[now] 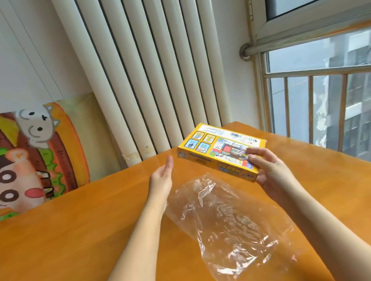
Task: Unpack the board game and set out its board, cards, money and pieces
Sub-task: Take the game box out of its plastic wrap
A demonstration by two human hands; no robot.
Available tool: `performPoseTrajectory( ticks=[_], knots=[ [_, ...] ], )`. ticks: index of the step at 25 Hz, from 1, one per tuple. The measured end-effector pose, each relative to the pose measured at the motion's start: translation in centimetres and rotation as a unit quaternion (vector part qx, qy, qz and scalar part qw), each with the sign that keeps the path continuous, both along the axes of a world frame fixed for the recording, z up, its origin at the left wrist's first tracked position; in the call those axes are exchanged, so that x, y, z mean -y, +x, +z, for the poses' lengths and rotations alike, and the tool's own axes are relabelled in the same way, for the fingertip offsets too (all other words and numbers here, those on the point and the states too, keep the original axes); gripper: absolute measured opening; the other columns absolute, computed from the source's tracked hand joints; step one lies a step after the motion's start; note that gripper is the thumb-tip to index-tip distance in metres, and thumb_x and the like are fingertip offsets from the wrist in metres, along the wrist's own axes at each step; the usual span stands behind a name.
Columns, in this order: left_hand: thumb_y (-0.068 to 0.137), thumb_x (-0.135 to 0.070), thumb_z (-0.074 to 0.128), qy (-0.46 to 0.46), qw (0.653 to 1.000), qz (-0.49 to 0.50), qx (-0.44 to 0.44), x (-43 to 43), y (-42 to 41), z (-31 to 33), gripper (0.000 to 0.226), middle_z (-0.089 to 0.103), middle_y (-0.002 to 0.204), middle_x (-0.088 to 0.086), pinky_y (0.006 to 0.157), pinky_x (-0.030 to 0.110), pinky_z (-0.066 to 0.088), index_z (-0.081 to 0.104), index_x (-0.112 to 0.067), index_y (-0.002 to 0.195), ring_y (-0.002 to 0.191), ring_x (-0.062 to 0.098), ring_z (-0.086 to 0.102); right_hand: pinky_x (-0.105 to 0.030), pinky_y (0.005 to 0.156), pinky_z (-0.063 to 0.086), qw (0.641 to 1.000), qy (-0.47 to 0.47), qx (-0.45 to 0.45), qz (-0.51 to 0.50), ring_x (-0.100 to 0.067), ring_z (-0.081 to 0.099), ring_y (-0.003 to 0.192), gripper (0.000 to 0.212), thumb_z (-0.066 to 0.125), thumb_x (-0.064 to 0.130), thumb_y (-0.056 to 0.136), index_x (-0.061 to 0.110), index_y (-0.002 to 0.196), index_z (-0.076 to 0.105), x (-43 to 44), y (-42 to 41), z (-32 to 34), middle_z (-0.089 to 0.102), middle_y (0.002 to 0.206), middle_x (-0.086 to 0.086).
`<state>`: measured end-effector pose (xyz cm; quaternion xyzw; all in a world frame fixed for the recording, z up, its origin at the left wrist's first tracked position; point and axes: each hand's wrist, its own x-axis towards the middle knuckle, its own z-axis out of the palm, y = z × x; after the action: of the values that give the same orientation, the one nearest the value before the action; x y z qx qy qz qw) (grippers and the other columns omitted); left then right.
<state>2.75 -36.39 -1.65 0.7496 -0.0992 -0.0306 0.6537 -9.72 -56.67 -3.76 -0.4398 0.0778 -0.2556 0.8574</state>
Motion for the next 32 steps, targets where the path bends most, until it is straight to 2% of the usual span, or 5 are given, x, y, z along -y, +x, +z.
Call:
performPoseTrajectory(
  ticks=[7, 12, 14, 24, 32],
  knots=[
    [0.087, -0.014, 0.061, -0.351, 0.913, -0.02, -0.205, -1.8, -2.2, -0.4, 0.017, 0.073, 0.072, 0.001, 0.057, 0.025, 0.056, 0.059, -0.014, 0.104, 0.062, 0.012, 0.069, -0.042, 0.07, 0.057, 0.947, -0.287, -0.071, 0.123, -0.03, 0.067, 0.075, 0.017, 0.056, 0.019, 0.095, 0.017, 0.093, 0.039, -6.4, -1.3, 0.2, 0.068, 0.1, -0.021],
    [0.093, -0.015, 0.054, -0.394, 0.9, 0.033, -0.185, -5.9, -1.7, -1.4, 0.012, 0.074, 0.078, 0.002, 0.058, 0.028, 0.058, 0.059, -0.015, 0.104, 0.066, 0.015, 0.071, -0.043, 0.096, 0.041, 0.487, -0.827, -0.182, 0.212, -0.027, 0.047, 0.118, 0.034, 0.039, 0.038, 0.1, 0.02, 0.129, 0.043, -9.9, -1.7, -5.0, 0.046, 0.134, -0.012],
    [0.093, -0.015, 0.051, -0.386, 0.899, -0.004, -0.204, -6.2, -2.7, -2.5, 0.015, 0.074, 0.088, 0.004, 0.062, 0.029, 0.059, 0.059, -0.014, 0.106, 0.072, 0.017, 0.072, -0.06, 0.105, 0.028, 0.413, -0.847, -0.26, 0.212, -0.032, 0.025, 0.137, 0.048, 0.042, 0.037, 0.098, 0.029, 0.144, 0.029, -7.6, 0.1, -6.3, 0.025, 0.15, -0.003],
    [0.092, -0.011, 0.045, -0.382, 0.878, -0.08, -0.278, -4.2, -5.2, -6.1, 0.019, 0.073, 0.085, 0.006, 0.058, 0.025, 0.057, 0.059, -0.012, 0.105, 0.075, 0.018, 0.068, -0.067, 0.11, 0.009, 0.576, -0.671, -0.462, 0.068, -0.031, 0.015, 0.146, 0.044, 0.029, 0.04, 0.101, 0.035, 0.145, 0.034, 6.8, 2.0, -5.3, 0.019, 0.159, 0.002],
    [0.093, -0.012, 0.049, -0.408, 0.874, -0.054, -0.258, -5.3, -4.8, -5.8, 0.016, 0.065, 0.094, 0.007, 0.073, 0.029, 0.046, 0.058, -0.014, 0.106, 0.084, 0.019, 0.058, -0.037, 0.103, 0.038, 0.663, -0.694, -0.253, -0.12, -0.025, 0.048, 0.124, 0.043, 0.064, 0.037, 0.088, 0.016, 0.125, 0.058, 3.1, 1.7, -0.8, 0.052, 0.135, -0.006]
  ],
)
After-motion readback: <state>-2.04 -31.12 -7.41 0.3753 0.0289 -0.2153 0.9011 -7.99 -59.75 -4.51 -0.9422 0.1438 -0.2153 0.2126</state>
